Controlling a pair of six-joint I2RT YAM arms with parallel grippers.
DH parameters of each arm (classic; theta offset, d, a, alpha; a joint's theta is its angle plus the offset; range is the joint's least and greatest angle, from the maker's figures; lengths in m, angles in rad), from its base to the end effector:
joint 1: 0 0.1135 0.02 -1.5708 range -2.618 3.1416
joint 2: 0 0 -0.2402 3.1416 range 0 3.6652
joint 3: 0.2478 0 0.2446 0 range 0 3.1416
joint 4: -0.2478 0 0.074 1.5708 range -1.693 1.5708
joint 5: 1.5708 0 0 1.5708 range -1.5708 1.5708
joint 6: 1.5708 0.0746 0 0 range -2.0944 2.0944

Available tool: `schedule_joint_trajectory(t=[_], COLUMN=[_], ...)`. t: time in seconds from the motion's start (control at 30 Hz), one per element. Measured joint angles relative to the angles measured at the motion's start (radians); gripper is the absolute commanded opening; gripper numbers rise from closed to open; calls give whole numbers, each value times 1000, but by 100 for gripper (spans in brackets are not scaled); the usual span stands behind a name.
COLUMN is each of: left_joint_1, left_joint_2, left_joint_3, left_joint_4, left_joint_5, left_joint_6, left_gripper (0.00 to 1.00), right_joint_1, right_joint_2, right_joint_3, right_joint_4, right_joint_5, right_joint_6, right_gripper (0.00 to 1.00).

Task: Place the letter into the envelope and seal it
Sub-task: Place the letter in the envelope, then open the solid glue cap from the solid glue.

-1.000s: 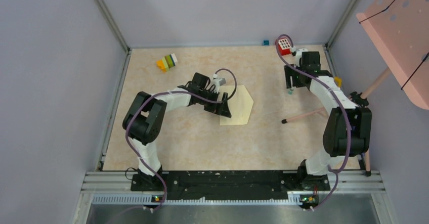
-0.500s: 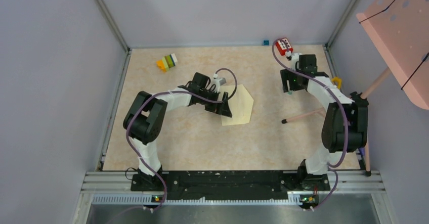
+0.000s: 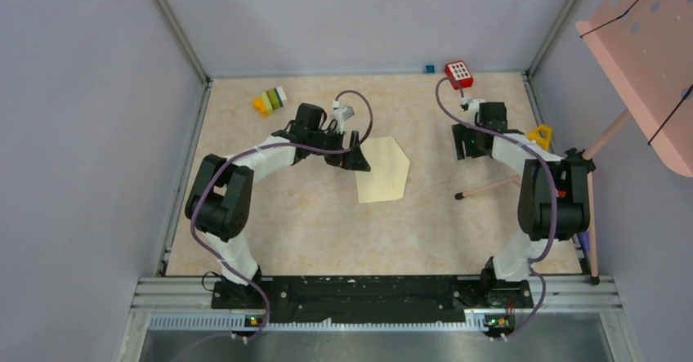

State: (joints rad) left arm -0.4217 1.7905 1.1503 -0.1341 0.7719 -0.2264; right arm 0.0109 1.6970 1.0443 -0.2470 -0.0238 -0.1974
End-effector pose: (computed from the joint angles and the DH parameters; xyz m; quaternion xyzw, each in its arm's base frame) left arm 0.3341 -0.2069 0.1653 0.2285 0.8356 -0.4433 0.2301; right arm 0.3674 0.0058 0.1391 -0.1020 0.9386 -0.0195 0.3289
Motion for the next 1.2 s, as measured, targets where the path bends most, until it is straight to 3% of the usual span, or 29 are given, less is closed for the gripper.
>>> schedule_joint_trajectory(t=[0.8,1.2], left_joint_1=[16,18], left_joint_2=[-2,-2], left_joint_3=[0,0], left_joint_4=[23,34], left_joint_5=[33,43], left_joint_6=[-13,-23], left_gripper=[98,98], right_joint_1=[-40,-40], right_joint_2=[-1,-4], right_joint_3=[-206,-207], right_joint_4=[359,409], right_joint_5=[-45,-21], right_joint_6=[43,71], right_gripper=[56,56])
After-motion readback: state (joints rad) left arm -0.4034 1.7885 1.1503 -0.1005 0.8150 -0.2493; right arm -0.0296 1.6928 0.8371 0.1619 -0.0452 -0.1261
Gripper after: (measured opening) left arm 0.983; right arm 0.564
